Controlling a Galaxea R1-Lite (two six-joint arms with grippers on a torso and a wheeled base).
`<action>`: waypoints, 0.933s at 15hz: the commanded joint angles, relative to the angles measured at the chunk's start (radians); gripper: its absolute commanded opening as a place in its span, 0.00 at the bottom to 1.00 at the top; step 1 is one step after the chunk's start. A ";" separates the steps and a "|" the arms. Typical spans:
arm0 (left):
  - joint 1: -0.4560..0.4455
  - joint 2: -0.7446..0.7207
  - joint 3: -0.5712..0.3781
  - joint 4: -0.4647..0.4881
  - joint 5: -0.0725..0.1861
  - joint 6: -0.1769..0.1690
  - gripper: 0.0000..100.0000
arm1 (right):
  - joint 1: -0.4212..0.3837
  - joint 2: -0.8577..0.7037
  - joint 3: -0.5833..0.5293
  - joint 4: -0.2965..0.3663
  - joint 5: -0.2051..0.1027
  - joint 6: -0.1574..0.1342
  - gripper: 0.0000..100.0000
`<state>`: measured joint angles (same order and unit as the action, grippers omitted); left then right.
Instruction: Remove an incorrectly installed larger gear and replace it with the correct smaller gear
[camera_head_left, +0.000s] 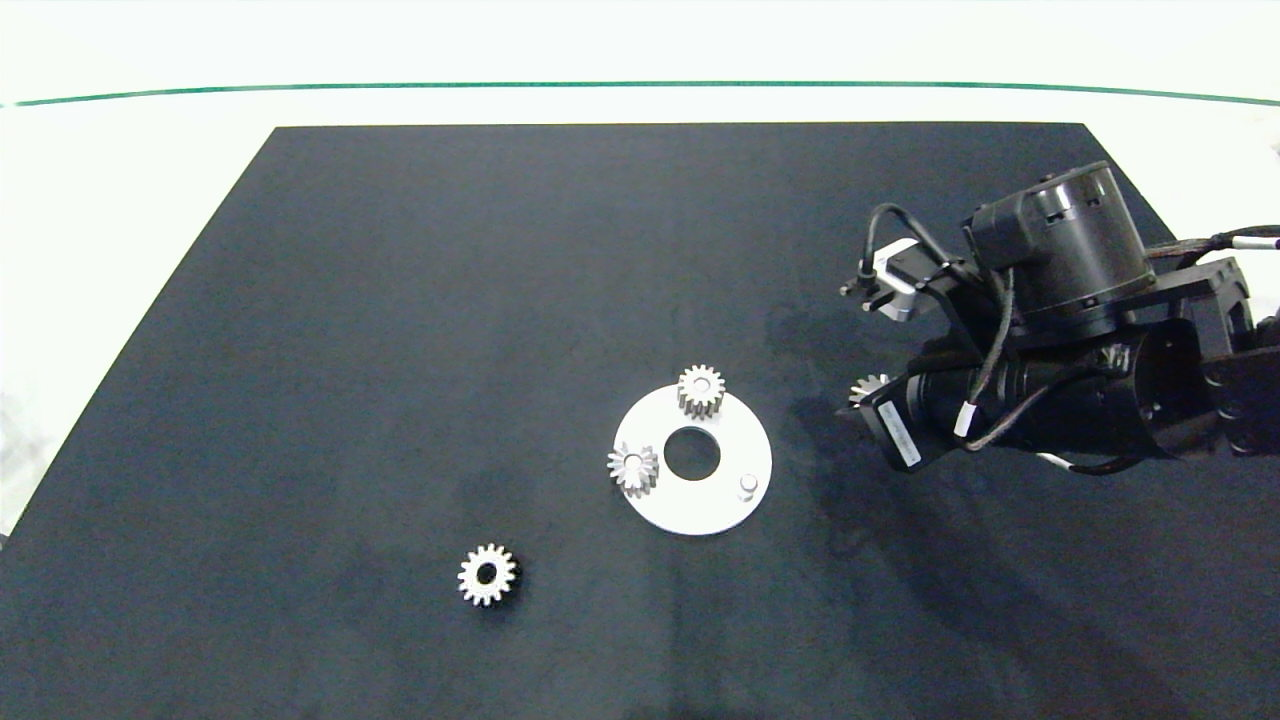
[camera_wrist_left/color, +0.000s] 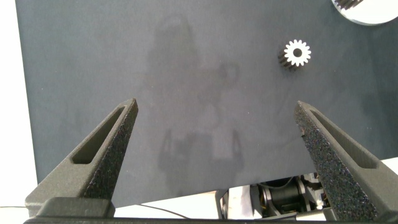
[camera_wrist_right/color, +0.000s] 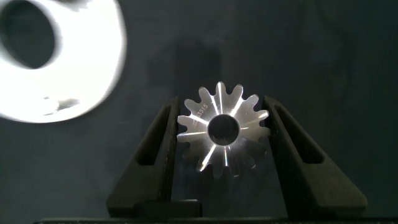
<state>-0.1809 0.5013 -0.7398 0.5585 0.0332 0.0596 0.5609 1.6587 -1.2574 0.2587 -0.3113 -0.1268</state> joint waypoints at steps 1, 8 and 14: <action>0.000 0.000 0.008 0.003 0.002 0.000 1.00 | -0.084 -0.010 0.032 -0.003 0.000 -0.001 0.28; 0.004 -0.007 0.022 -0.009 0.002 0.000 1.00 | -0.165 0.004 0.046 -0.004 0.003 0.004 0.28; 0.003 -0.015 0.030 -0.011 0.002 0.000 1.00 | -0.205 0.010 0.069 -0.018 0.003 0.006 0.28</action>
<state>-0.1779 0.4868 -0.7109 0.5445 0.0345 0.0596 0.3574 1.6672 -1.1900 0.2389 -0.3064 -0.1198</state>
